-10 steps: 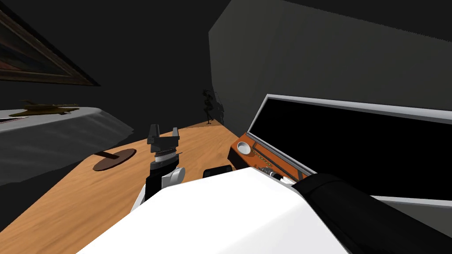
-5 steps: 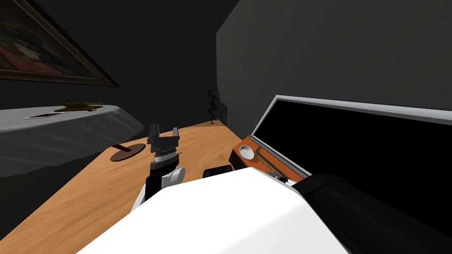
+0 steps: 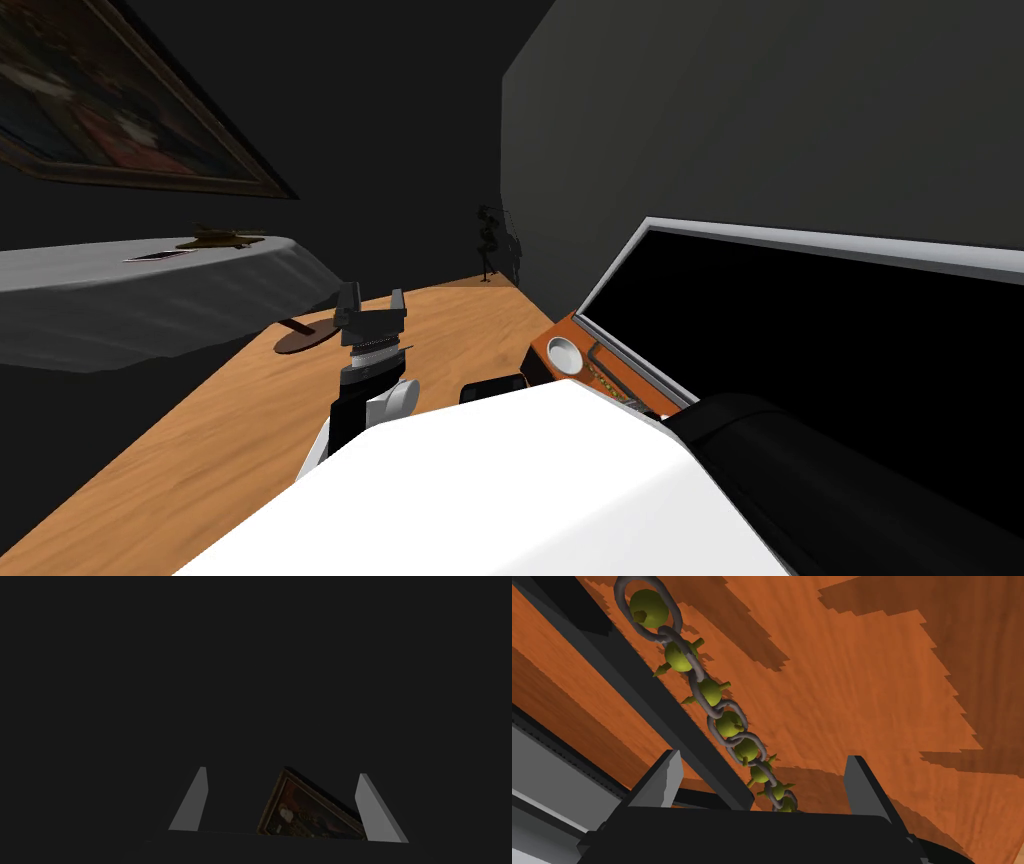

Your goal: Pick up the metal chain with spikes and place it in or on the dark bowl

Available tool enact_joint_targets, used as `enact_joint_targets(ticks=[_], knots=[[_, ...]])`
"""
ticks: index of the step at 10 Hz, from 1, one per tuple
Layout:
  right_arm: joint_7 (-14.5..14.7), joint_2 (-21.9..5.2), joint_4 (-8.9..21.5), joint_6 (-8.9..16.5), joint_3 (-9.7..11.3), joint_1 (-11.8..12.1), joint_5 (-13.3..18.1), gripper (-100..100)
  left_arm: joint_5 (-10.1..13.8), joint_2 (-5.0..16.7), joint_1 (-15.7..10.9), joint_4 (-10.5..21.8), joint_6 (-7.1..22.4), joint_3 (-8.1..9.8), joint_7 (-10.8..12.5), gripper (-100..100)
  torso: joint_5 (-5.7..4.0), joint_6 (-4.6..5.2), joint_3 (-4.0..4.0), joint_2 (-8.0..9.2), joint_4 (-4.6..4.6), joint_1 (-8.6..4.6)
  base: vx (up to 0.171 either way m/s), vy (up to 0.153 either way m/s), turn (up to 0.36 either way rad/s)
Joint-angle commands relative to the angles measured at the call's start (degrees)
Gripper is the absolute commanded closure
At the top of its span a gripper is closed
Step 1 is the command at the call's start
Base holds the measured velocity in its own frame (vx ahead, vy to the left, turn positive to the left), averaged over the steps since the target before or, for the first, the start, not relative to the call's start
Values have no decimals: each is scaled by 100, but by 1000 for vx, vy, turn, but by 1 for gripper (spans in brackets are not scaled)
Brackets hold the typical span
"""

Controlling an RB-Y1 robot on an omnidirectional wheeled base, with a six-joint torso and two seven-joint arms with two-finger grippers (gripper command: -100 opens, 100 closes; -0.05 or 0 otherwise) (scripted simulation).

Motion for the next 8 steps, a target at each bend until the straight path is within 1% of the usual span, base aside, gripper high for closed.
enact_joint_targets(ticks=[1, 3, 4, 6, 8], knots=[[64, 2, 206, -23, 75, -74, 42, -100, 0, 0, 0, 0, 0, 0, 0, 0, 0, 0, 0, 0, 0, 0, 69, -36, 85], [214, 9, 591, -75, 271, -169, 151, -100, 0, 0, 0, 0, 0, 0, 0, 0, 0, -1, 3, 6, 1, 0, 69, -43, 170], [214, 9, 591, -75, 271, -169, 151, -100, 0, 0, 0, 0, 0, 0, 0, 0, 0, -1, 1, 3, 1, 0, 57, -32, 65], [340, 43, 903, -128, 450, -247, 244, -100, 0, 0, 0, 0, 0, 0, 0, 0, 1, 3, 6, 10, 2, 8, 60, -31, 131], [433, 98, 1132, -173, 597, -302, 315, -100, 0, 0, 0, 0, 0, 0, 0, 0, 1, 3, 3, 6, 1, 2, 65, -44, 108]])
